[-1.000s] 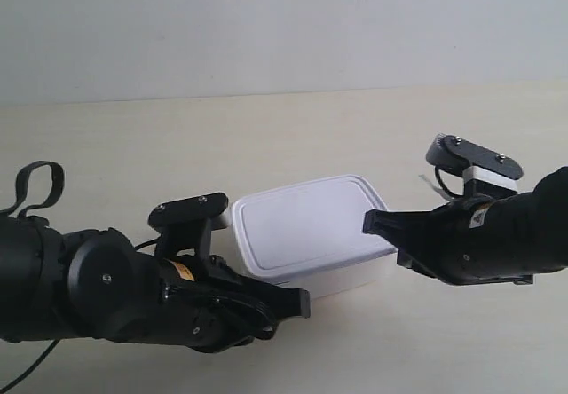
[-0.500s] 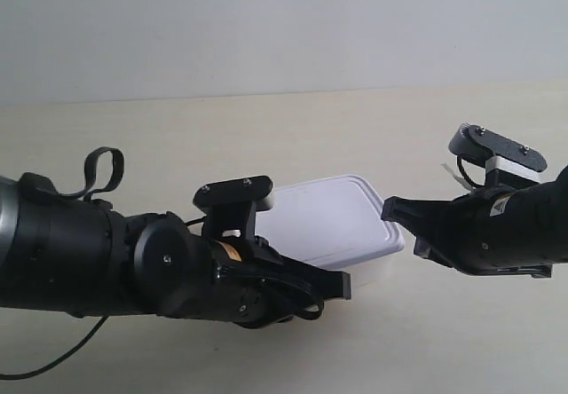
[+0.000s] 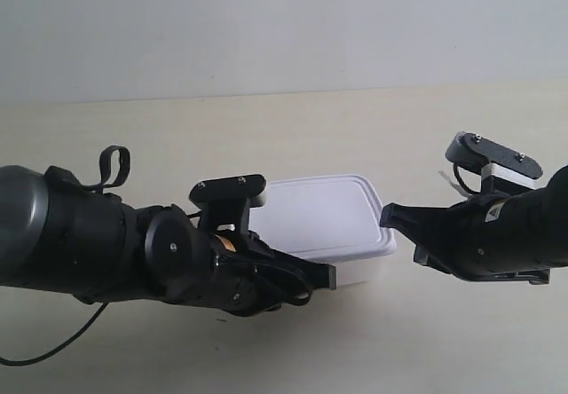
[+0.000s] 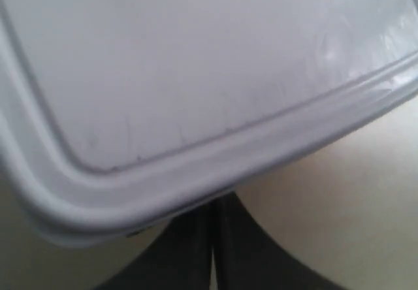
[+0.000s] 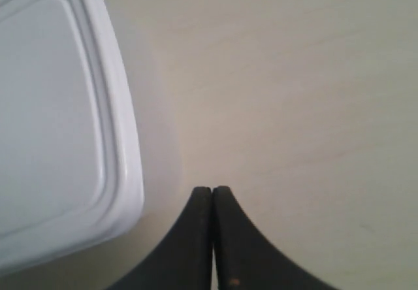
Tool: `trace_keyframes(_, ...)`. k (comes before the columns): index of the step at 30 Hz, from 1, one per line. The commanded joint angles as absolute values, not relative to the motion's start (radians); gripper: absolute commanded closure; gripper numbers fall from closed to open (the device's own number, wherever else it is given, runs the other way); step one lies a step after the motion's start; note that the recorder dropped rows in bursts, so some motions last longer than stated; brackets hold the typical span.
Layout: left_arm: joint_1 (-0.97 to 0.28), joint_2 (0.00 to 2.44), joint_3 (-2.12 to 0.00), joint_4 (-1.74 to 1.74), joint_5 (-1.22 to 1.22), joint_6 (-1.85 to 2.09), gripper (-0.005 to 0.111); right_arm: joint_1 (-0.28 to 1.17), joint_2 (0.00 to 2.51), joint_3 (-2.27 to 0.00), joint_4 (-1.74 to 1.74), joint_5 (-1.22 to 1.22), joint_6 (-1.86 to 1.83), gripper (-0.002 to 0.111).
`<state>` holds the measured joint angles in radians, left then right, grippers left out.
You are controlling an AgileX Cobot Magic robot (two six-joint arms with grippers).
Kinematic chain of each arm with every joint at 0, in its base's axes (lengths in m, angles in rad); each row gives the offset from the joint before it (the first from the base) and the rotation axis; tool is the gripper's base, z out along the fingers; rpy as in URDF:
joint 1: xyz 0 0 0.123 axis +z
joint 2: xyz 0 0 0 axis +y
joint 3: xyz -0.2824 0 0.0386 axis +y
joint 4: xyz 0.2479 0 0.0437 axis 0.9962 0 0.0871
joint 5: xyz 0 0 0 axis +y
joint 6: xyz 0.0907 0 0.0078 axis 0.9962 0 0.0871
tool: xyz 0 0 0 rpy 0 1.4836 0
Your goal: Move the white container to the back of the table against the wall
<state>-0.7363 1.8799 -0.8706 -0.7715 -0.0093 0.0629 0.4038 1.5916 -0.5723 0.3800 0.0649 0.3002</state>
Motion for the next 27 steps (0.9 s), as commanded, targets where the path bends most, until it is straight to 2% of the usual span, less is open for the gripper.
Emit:
trace_keyframes(1, -0.712, 1.879, -0.875, -0.769, -0.034, 0.077, 0.107, 0.399, 1.610, -0.578, 0.395, 0.049, 0.294, 0.108)
trace_keyframes(11, -0.707, 1.879, -0.875, -0.769, -0.055, 0.128, 0.107, 0.419, 1.610, -0.630, 0.412, 0.103, 0.310, 0.108)
trace_keyframes(18, -0.688, 1.895, -0.875, -0.769, -0.051, 0.137, 0.107, 0.443, 1.632, -0.670, 0.493, 0.154, 0.191, 0.108)
trace_keyframes(22, -0.671, 1.898, -0.875, -0.769, -0.034, 0.147, 0.107, 0.443, 1.645, -0.675, 0.723, 0.210, -0.015, 0.108)
trace_keyframes(27, -0.659, 1.898, -0.875, -0.769, -0.030, 0.178, 0.107, 0.443, 1.665, -0.683, 1.331, 0.299, -0.527, 0.108)
